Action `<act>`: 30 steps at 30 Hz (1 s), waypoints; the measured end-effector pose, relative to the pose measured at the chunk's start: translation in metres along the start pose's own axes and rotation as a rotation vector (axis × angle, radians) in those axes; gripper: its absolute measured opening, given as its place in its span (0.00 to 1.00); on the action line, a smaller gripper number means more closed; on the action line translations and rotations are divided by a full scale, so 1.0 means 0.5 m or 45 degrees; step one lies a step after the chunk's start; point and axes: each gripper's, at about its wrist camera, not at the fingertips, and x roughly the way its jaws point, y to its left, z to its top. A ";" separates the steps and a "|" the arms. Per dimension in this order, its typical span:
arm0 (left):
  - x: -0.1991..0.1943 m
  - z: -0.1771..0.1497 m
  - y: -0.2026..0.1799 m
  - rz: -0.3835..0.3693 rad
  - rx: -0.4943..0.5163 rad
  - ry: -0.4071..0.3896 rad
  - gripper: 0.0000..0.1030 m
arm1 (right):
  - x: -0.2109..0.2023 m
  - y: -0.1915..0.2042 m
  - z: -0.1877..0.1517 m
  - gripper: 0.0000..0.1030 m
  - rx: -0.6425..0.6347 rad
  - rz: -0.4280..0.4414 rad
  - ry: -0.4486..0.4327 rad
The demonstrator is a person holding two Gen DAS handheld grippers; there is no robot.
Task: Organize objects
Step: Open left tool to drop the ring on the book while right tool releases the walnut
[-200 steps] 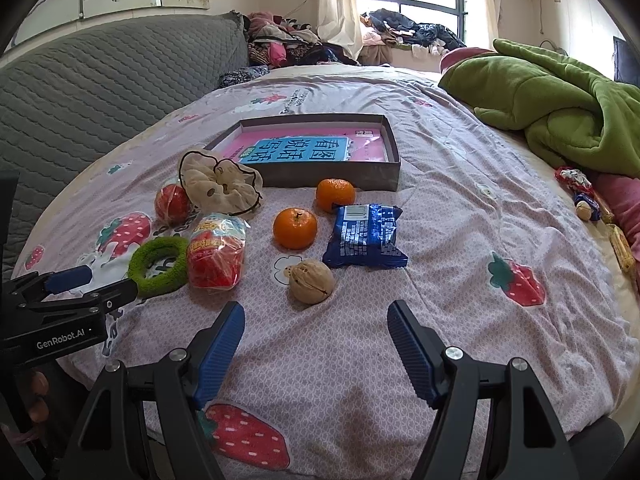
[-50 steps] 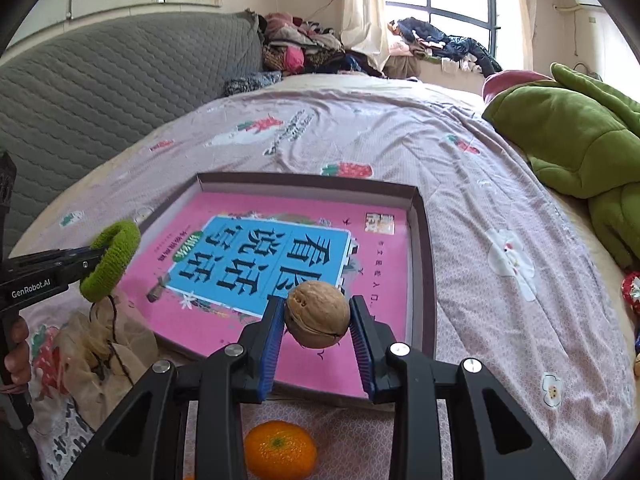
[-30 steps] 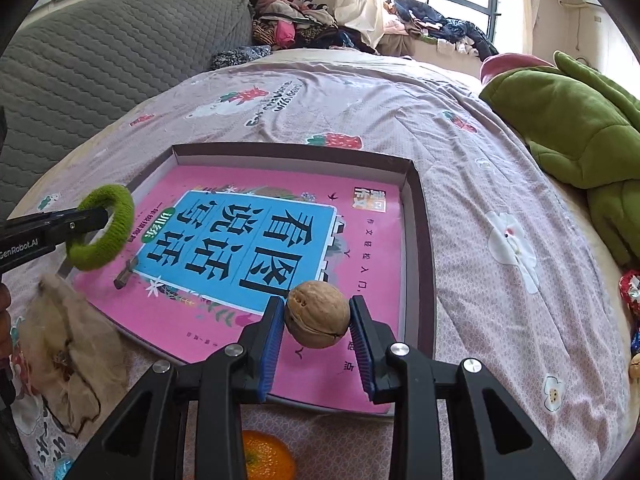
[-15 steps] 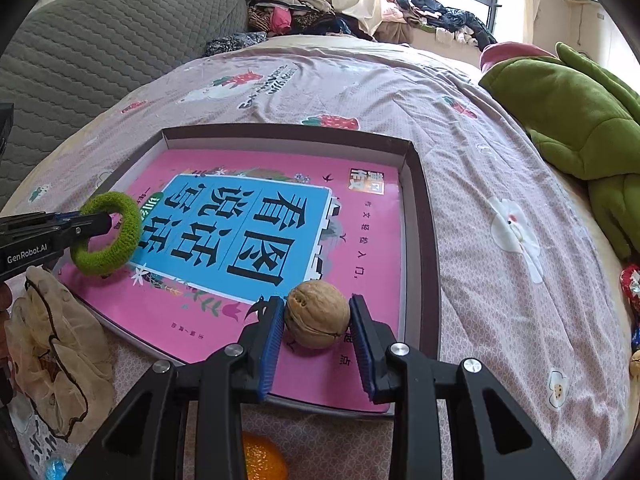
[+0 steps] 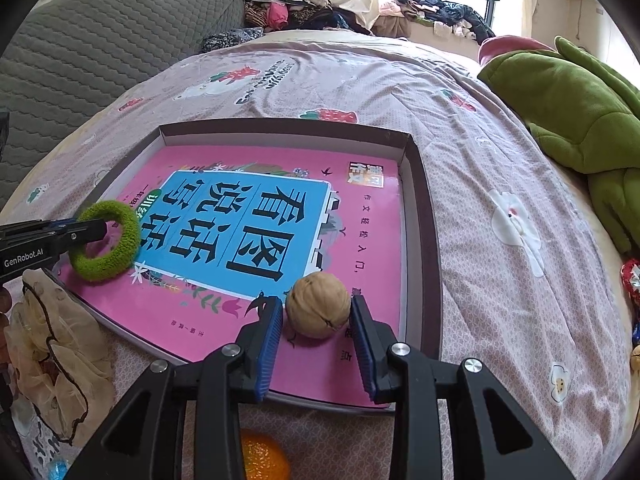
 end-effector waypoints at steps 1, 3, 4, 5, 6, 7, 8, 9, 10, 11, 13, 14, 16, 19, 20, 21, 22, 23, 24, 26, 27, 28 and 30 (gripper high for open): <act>-0.001 0.000 0.000 0.000 0.001 0.002 0.18 | -0.001 0.000 0.001 0.36 0.002 0.002 0.001; -0.004 -0.001 0.001 0.002 -0.002 0.000 0.21 | -0.004 -0.001 0.002 0.38 0.010 0.010 -0.001; -0.006 -0.002 0.002 -0.004 -0.005 0.000 0.21 | -0.005 -0.001 0.003 0.39 0.012 0.014 -0.001; -0.008 -0.002 0.004 -0.004 -0.009 -0.002 0.24 | -0.008 -0.002 0.004 0.39 0.015 0.013 -0.006; -0.010 -0.002 0.005 0.001 -0.013 -0.005 0.28 | -0.010 -0.002 0.004 0.39 0.014 0.013 -0.009; -0.012 -0.002 0.007 -0.002 -0.015 -0.008 0.28 | -0.013 -0.001 0.005 0.39 0.012 0.013 -0.012; -0.014 -0.003 0.008 -0.009 -0.023 -0.008 0.28 | -0.014 -0.002 0.006 0.39 0.013 0.013 -0.013; -0.015 -0.002 0.009 -0.012 -0.028 -0.010 0.28 | -0.016 -0.003 0.006 0.39 0.019 0.013 -0.014; -0.019 -0.003 0.009 -0.010 -0.029 -0.014 0.28 | -0.018 -0.003 0.006 0.39 0.021 0.016 -0.016; -0.023 -0.004 0.008 0.004 -0.023 -0.023 0.32 | -0.021 -0.003 0.007 0.39 0.023 0.016 -0.020; -0.033 -0.005 0.007 0.029 -0.017 -0.048 0.41 | -0.026 -0.003 0.007 0.39 0.027 0.014 -0.027; -0.038 -0.007 0.007 0.014 -0.018 -0.057 0.42 | -0.031 -0.004 0.009 0.39 0.030 0.015 -0.038; -0.050 -0.009 0.007 0.022 -0.022 -0.075 0.42 | -0.039 -0.003 0.011 0.39 0.030 0.017 -0.051; -0.068 -0.011 0.005 0.025 -0.028 -0.099 0.42 | -0.055 -0.001 0.013 0.40 0.028 0.021 -0.071; -0.073 -0.013 0.004 0.024 -0.027 -0.103 0.42 | -0.058 0.000 0.014 0.40 0.027 0.023 -0.074; -0.078 -0.014 0.004 0.021 -0.031 -0.106 0.42 | -0.064 0.001 0.014 0.40 0.027 0.025 -0.078; -0.083 -0.015 0.004 0.014 -0.037 -0.111 0.42 | -0.072 0.002 0.013 0.40 0.028 0.024 -0.086; -0.089 -0.017 0.004 0.006 -0.041 -0.114 0.42 | -0.078 0.004 0.012 0.40 0.027 0.025 -0.094; -0.095 -0.020 0.003 0.002 -0.045 -0.119 0.42 | -0.084 0.005 0.012 0.40 0.027 0.027 -0.101; -0.107 -0.025 0.003 -0.003 -0.051 -0.132 0.42 | -0.101 0.008 0.012 0.40 0.031 0.032 -0.122; -0.114 -0.028 0.002 -0.007 -0.050 -0.138 0.42 | -0.108 0.009 0.012 0.40 0.030 0.034 -0.132; -0.123 -0.032 0.002 -0.008 -0.051 -0.148 0.42 | -0.116 0.011 0.011 0.40 0.029 0.036 -0.144; -0.135 -0.040 0.000 -0.013 -0.051 -0.159 0.42 | -0.132 0.014 0.009 0.40 0.018 0.026 -0.165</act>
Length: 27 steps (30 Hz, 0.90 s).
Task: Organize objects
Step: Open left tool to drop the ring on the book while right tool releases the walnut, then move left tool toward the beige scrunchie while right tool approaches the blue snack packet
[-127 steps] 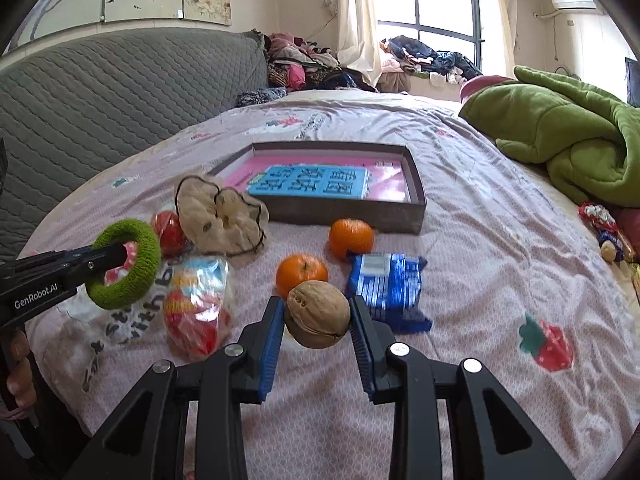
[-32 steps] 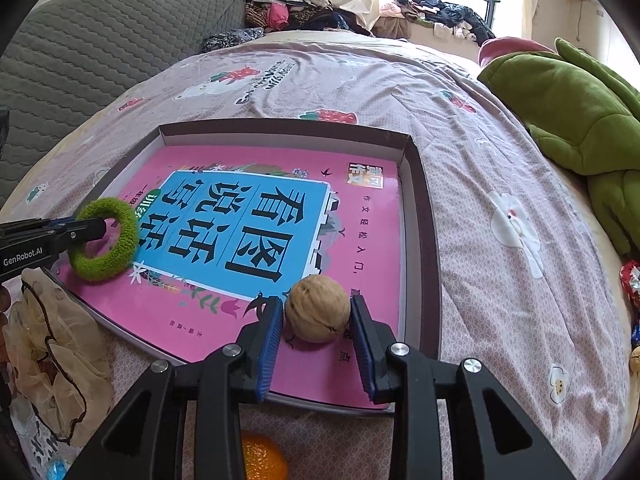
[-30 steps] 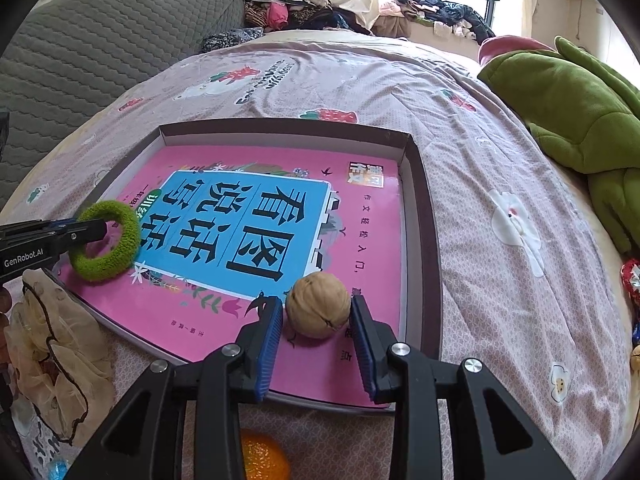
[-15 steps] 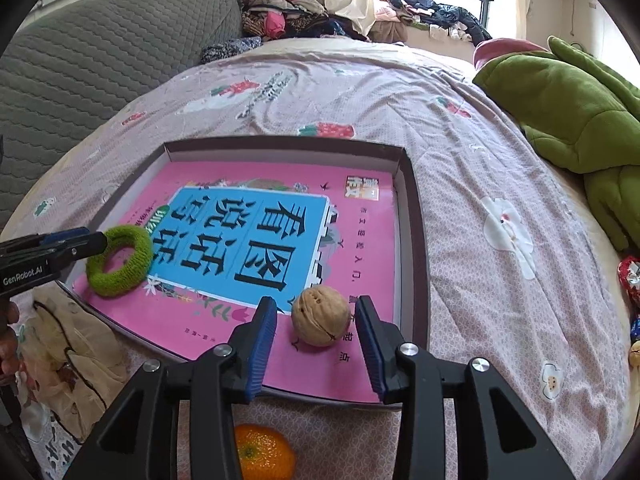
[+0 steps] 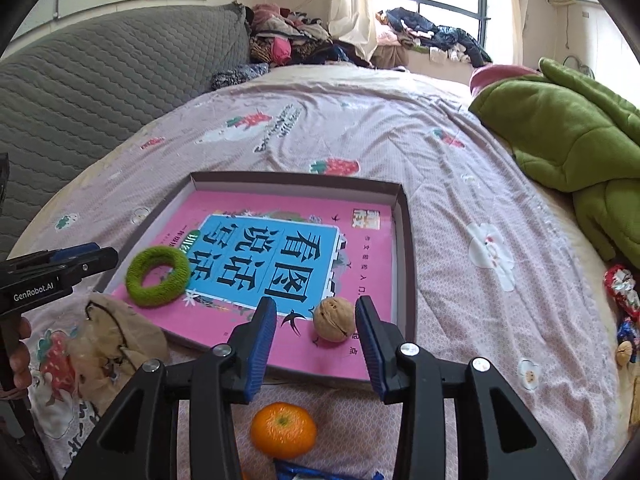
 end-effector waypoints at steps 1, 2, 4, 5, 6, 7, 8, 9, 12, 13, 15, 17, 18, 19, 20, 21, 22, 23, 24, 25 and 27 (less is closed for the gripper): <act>-0.007 -0.003 0.000 -0.007 -0.003 -0.006 0.42 | -0.006 0.001 0.000 0.40 -0.005 -0.005 -0.008; -0.015 -0.008 0.000 -0.010 -0.005 -0.011 0.42 | -0.015 0.003 0.000 0.40 -0.012 -0.018 -0.020; -0.029 -0.016 0.000 -0.014 -0.007 -0.025 0.42 | -0.026 0.004 -0.002 0.41 -0.020 -0.024 -0.032; -0.036 -0.020 -0.001 -0.012 -0.004 -0.030 0.43 | -0.033 0.004 -0.002 0.42 -0.018 -0.026 -0.041; -0.044 -0.024 -0.003 -0.009 -0.005 -0.038 0.43 | -0.038 0.003 -0.002 0.42 -0.018 -0.027 -0.048; -0.050 -0.027 -0.003 -0.011 -0.005 -0.044 0.43 | -0.046 0.003 -0.003 0.42 -0.018 -0.028 -0.056; -0.057 -0.030 -0.004 -0.016 -0.005 -0.050 0.43 | -0.050 0.004 -0.004 0.43 -0.019 -0.028 -0.061; -0.064 -0.033 -0.004 -0.020 -0.009 -0.055 0.43 | -0.058 0.004 -0.005 0.43 -0.020 -0.028 -0.069; -0.082 -0.041 -0.006 -0.028 -0.014 -0.074 0.43 | -0.081 0.004 -0.007 0.43 -0.011 -0.019 -0.101; -0.089 -0.045 -0.009 -0.030 -0.013 -0.081 0.43 | -0.091 0.006 -0.007 0.43 -0.010 -0.014 -0.116; -0.097 -0.052 -0.013 -0.031 -0.011 -0.087 0.43 | -0.106 0.010 -0.007 0.43 -0.012 -0.001 -0.140; -0.105 -0.057 -0.018 -0.036 -0.012 -0.090 0.43 | -0.122 0.015 -0.009 0.43 -0.020 0.006 -0.161; -0.111 -0.061 -0.022 -0.043 -0.012 -0.093 0.43 | -0.127 0.016 -0.011 0.43 -0.020 0.009 -0.166; -0.116 -0.064 -0.025 -0.045 -0.010 -0.096 0.43 | -0.132 0.018 -0.013 0.43 -0.021 0.012 -0.171; -0.120 -0.066 -0.027 -0.047 -0.009 -0.099 0.43 | -0.139 0.019 -0.016 0.43 -0.022 0.021 -0.174; -0.124 -0.068 -0.029 -0.048 -0.007 -0.102 0.43 | -0.143 0.020 -0.018 0.43 -0.020 0.026 -0.177; -0.131 -0.072 -0.032 -0.048 -0.006 -0.108 0.43 | -0.148 0.020 -0.020 0.43 -0.016 0.030 -0.182; -0.135 -0.074 -0.034 -0.050 -0.005 -0.112 0.43 | -0.153 0.019 -0.022 0.44 -0.014 0.035 -0.184; -0.140 -0.076 -0.036 -0.052 -0.001 -0.117 0.43 | -0.156 0.019 -0.024 0.44 -0.011 0.040 -0.186; -0.147 -0.079 -0.040 -0.047 0.006 -0.120 0.43 | -0.160 0.018 -0.027 0.44 -0.006 0.044 -0.187; -0.155 -0.084 -0.044 -0.048 0.012 -0.128 0.43 | -0.167 0.015 -0.032 0.44 0.000 0.048 -0.189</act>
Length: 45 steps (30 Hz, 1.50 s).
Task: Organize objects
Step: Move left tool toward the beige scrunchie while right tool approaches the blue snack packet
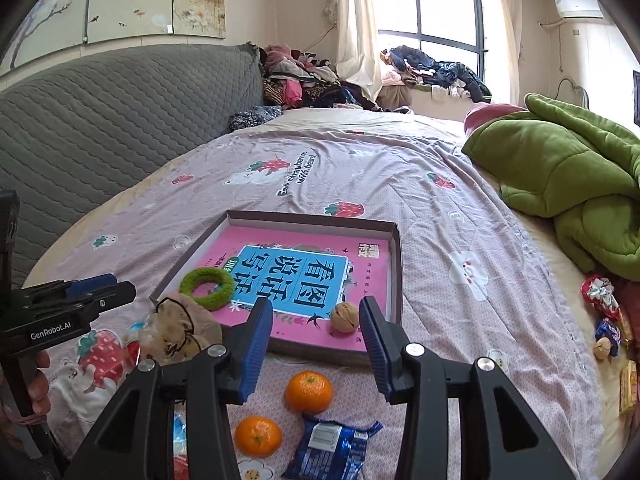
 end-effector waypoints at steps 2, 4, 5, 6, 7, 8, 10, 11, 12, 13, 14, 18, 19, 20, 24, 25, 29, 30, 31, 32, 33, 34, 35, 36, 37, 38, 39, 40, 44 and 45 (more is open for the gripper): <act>-0.008 -0.004 -0.005 -0.001 0.003 -0.004 0.43 | -0.010 -0.002 -0.005 0.44 0.003 -0.002 -0.004; -0.014 -0.007 -0.010 0.001 0.013 -0.005 0.43 | -0.016 -0.007 -0.010 0.44 0.011 -0.001 -0.005; -0.015 -0.009 -0.012 0.004 0.013 -0.006 0.43 | -0.020 -0.007 -0.013 0.44 0.014 -0.001 -0.006; -0.018 -0.010 -0.014 0.003 0.013 -0.005 0.43 | -0.025 -0.009 -0.019 0.44 0.015 0.001 -0.004; -0.019 -0.011 -0.016 -0.001 0.016 -0.001 0.43 | -0.028 -0.010 -0.021 0.44 0.017 0.001 -0.003; -0.021 -0.012 -0.019 -0.001 0.015 0.001 0.43 | -0.032 -0.013 -0.026 0.44 0.019 -0.001 -0.002; -0.026 -0.016 -0.024 -0.009 0.020 0.002 0.43 | -0.037 -0.017 -0.032 0.44 0.023 -0.002 0.001; -0.028 -0.018 -0.026 -0.010 0.022 0.002 0.43 | -0.039 -0.020 -0.036 0.44 0.025 -0.003 0.003; -0.029 -0.020 -0.027 -0.009 0.023 0.004 0.43 | -0.041 -0.021 -0.041 0.44 0.026 -0.004 0.008; -0.030 -0.021 -0.029 -0.008 0.026 0.006 0.43 | -0.042 -0.023 -0.046 0.44 0.028 -0.008 0.014; -0.031 -0.023 -0.031 -0.009 0.029 0.007 0.43 | -0.043 -0.025 -0.048 0.44 0.029 -0.009 0.016; -0.036 -0.030 -0.035 -0.008 0.033 0.015 0.43 | -0.045 -0.026 -0.064 0.44 0.029 -0.003 0.035; -0.037 -0.033 -0.036 -0.007 0.033 0.018 0.43 | -0.046 -0.024 -0.069 0.44 0.027 -0.002 0.040; -0.038 -0.035 -0.037 -0.006 0.035 0.018 0.43 | -0.045 -0.023 -0.072 0.44 0.023 0.002 0.044; -0.043 -0.042 -0.042 -0.004 0.039 0.025 0.43 | -0.047 -0.017 -0.086 0.44 0.018 0.010 0.059; -0.045 -0.045 -0.043 -0.001 0.042 0.026 0.43 | -0.048 -0.015 -0.090 0.44 0.014 0.012 0.065; -0.050 -0.053 -0.044 0.000 0.046 0.029 0.43 | -0.049 -0.011 -0.102 0.44 0.004 0.010 0.078; -0.052 -0.054 -0.044 0.002 0.047 0.030 0.43 | -0.050 -0.010 -0.104 0.44 0.005 0.009 0.080; -0.051 -0.055 -0.045 0.002 0.048 0.032 0.43 | -0.051 -0.009 -0.107 0.44 0.004 0.013 0.084; -0.051 -0.057 -0.046 0.002 0.048 0.035 0.43 | -0.051 -0.009 -0.109 0.44 0.003 0.013 0.087; -0.052 -0.058 -0.046 0.002 0.048 0.034 0.43 | -0.052 -0.009 -0.112 0.44 0.003 0.008 0.088; -0.053 -0.060 -0.046 0.002 0.051 0.035 0.43 | -0.053 -0.010 -0.114 0.44 0.003 0.007 0.090; -0.054 -0.061 -0.048 0.003 0.052 0.036 0.43 | -0.054 -0.010 -0.117 0.44 0.003 0.008 0.095; -0.055 -0.063 -0.048 0.003 0.053 0.037 0.43 | -0.054 -0.010 -0.120 0.44 0.003 0.008 0.099; -0.055 -0.064 -0.049 0.002 0.055 0.041 0.43 | -0.054 -0.010 -0.123 0.44 0.002 0.006 0.104; -0.054 -0.066 -0.050 0.003 0.056 0.044 0.43 | -0.053 -0.010 -0.127 0.44 0.003 0.004 0.110; -0.054 -0.068 -0.050 0.004 0.056 0.046 0.43 | -0.053 -0.010 -0.128 0.44 0.004 0.004 0.114; -0.054 -0.070 -0.051 0.006 0.058 0.048 0.43 | -0.053 -0.009 -0.131 0.44 0.004 0.005 0.118; -0.056 -0.075 -0.051 0.005 0.059 0.055 0.43 | -0.055 -0.007 -0.140 0.44 0.003 0.005 0.131; -0.057 -0.077 -0.051 0.007 0.061 0.057 0.43 | -0.055 -0.006 -0.143 0.44 0.004 0.006 0.135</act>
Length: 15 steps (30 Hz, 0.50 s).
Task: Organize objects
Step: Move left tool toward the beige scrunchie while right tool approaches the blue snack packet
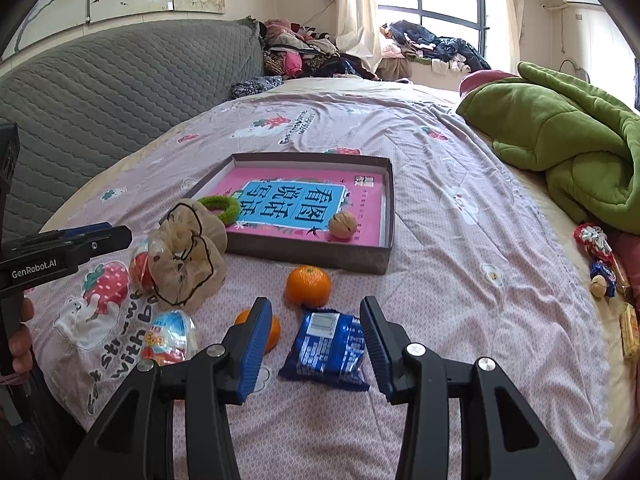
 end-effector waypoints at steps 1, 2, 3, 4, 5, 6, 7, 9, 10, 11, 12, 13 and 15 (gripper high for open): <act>0.000 -0.002 0.000 0.002 0.001 0.002 0.43 | 0.000 0.000 -0.002 0.44 0.002 -0.001 0.002; -0.001 -0.004 0.000 0.000 0.001 0.003 0.43 | -0.001 0.002 -0.006 0.44 0.001 -0.001 0.005; -0.002 -0.006 -0.001 -0.001 0.002 0.006 0.43 | -0.002 0.003 -0.009 0.44 0.000 0.000 0.005; -0.002 -0.007 -0.002 0.000 0.005 0.007 0.43 | -0.003 0.005 -0.011 0.44 -0.002 0.000 0.007; -0.003 -0.009 -0.003 0.001 0.007 0.008 0.43 | -0.004 0.008 -0.015 0.44 -0.002 0.001 0.010; -0.004 -0.011 -0.003 0.000 0.010 0.009 0.43 | -0.006 0.009 -0.017 0.44 -0.001 0.003 0.008; -0.005 -0.012 -0.004 0.000 0.011 0.009 0.43 | -0.007 0.010 -0.019 0.44 0.000 0.006 0.007; -0.007 -0.014 -0.005 -0.002 0.013 0.010 0.43 | -0.011 0.017 -0.026 0.44 0.001 0.014 0.008; -0.008 -0.015 -0.006 -0.004 0.016 0.009 0.43 | -0.013 0.020 -0.028 0.44 0.001 0.019 0.009; -0.009 -0.016 -0.007 -0.004 0.018 0.009 0.43 | -0.014 0.026 -0.033 0.44 -0.001 0.028 0.013; -0.011 -0.017 -0.008 -0.004 0.019 0.009 0.43 | -0.015 0.031 -0.036 0.44 -0.004 0.033 0.016; -0.012 -0.018 -0.010 -0.006 0.021 0.009 0.43 | -0.016 0.037 -0.041 0.44 -0.009 0.036 0.019; -0.015 -0.021 -0.013 -0.009 0.025 0.011 0.43 | -0.017 0.042 -0.049 0.44 -0.011 0.038 0.028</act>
